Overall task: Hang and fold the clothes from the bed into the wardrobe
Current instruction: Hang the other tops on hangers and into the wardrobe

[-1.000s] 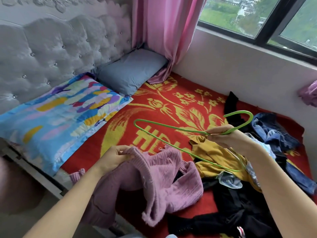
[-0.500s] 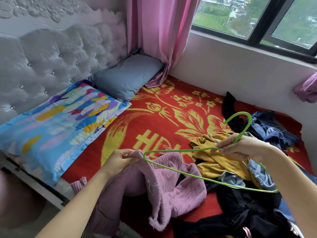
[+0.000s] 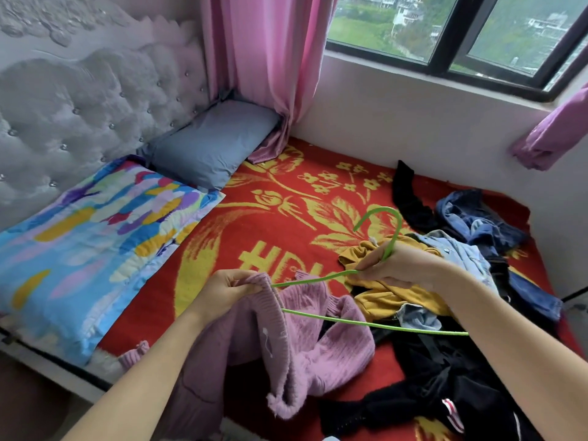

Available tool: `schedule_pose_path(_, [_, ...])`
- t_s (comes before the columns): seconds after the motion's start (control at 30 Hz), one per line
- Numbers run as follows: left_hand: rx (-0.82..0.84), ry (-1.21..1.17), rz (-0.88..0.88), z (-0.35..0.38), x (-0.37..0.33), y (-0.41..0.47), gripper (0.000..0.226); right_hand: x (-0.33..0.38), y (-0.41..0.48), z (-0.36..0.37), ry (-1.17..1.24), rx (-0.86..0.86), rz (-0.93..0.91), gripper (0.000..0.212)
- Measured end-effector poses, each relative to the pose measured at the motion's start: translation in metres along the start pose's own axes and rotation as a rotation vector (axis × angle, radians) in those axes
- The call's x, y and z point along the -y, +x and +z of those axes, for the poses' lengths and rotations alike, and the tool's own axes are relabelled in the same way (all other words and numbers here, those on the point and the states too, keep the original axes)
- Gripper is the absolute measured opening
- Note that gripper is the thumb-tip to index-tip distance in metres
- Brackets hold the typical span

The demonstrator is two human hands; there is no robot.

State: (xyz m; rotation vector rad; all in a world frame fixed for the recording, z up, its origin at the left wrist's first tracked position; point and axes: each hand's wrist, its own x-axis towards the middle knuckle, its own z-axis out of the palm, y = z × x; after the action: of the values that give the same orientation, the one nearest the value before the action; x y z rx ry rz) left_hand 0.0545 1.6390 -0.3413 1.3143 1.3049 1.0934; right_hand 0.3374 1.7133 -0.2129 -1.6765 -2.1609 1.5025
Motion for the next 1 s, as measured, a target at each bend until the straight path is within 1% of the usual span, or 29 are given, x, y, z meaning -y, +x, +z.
schedule_pose_path(0.03, [0.036,0.032,0.022,0.004,-0.005,0.001,0.038,0.003,0.002,0.009,0.012,-0.005,-0.006,0.009])
schedule_pose_path(0.1, [0.124,0.147,0.039,0.018,-0.015,0.0,0.017,0.009,0.009,0.029,-0.012,-0.025,-0.024,0.007])
schedule_pose_path(0.17, [0.156,0.253,0.084,0.03,-0.017,0.002,0.028,0.01,0.019,0.049,-0.033,-0.035,-0.074,0.009])
schedule_pose_path(0.23, [0.15,0.273,0.133,0.037,-0.024,0.005,0.025,0.007,0.026,0.065,0.04,-0.047,-0.107,0.005])
schedule_pose_path(0.27, [0.154,0.299,0.155,0.037,-0.03,0.006,0.026,0.003,0.029,0.071,0.104,-0.06,-0.124,0.013])
schedule_pose_path(0.33, [0.188,0.4,0.207,0.036,-0.043,0.011,0.036,-0.003,0.033,0.077,0.248,-0.094,-0.16,0.033])
schedule_pose_path(0.4, [0.237,0.587,0.225,0.033,-0.055,0.019,0.043,-0.008,0.032,0.079,0.369,-0.123,-0.209,0.049])
schedule_pose_path(0.47, [0.284,0.85,0.266,0.028,-0.064,0.026,0.04,-0.011,0.033,0.079,0.462,-0.165,-0.227,0.053])
schedule_pose_path(0.5, [0.264,1.011,0.337,0.024,-0.067,0.027,0.04,-0.013,0.034,0.078,0.516,-0.194,-0.228,0.047])
schedule_pose_path(0.53, [0.173,1.14,0.473,0.017,-0.066,0.029,0.044,-0.017,0.035,0.077,0.568,-0.217,-0.224,0.037])
schedule_pose_path(0.57, [0.037,1.246,0.599,0.008,-0.063,0.03,0.051,-0.02,0.035,0.073,0.616,-0.234,-0.217,0.028])
schedule_pose_path(0.6, [-0.08,1.305,0.65,-0.001,-0.056,0.028,0.061,-0.025,0.035,0.071,0.663,-0.241,-0.209,0.023])
schedule_pose_path(0.63, [-0.191,1.324,0.686,-0.01,-0.047,0.028,0.072,-0.029,0.035,0.067,0.708,-0.247,-0.206,0.024])
schedule_pose_path(0.67, [-0.256,1.32,0.687,-0.016,-0.038,0.026,0.082,-0.034,0.034,0.064,0.746,-0.247,-0.204,0.028])
schedule_pose_path(0.73, [-0.365,1.303,0.665,-0.027,-0.024,0.026,0.09,-0.039,0.032,0.058,0.799,-0.247,-0.212,0.035])
schedule_pose_path(0.77, [-0.429,1.259,0.599,-0.029,-0.019,0.027,0.09,-0.039,0.031,0.056,0.818,-0.254,-0.215,0.036])
schedule_pose_path(0.8, [-0.483,1.167,0.485,-0.029,-0.018,0.028,0.09,-0.038,0.031,0.054,0.829,-0.258,-0.211,0.036])
schedule_pose_path(0.83, [-0.499,1.044,0.349,-0.027,-0.016,0.029,0.095,-0.037,0.03,0.052,0.837,-0.261,-0.206,0.039])
schedule_pose_path(0.87, [-0.47,0.937,0.23,-0.025,-0.017,0.03,0.1,-0.037,0.03,0.05,0.843,-0.259,-0.197,0.045])
schedule_pose_path(0.9, [-0.426,0.882,0.159,-0.021,-0.014,0.031,0.102,-0.036,0.029,0.048,0.841,-0.257,-0.187,0.052])
schedule_pose_path(0.93, [-0.402,0.854,0.142,-0.018,-0.008,0.032,0.098,-0.036,0.027,0.045,0.832,-0.255,-0.181,0.056])
schedule_pose_path(1.0, [-0.465,0.743,0.191,-0.017,0.002,0.034,0.075,-0.036,0.024,0.04,0.811,-0.258,-0.189,0.058])
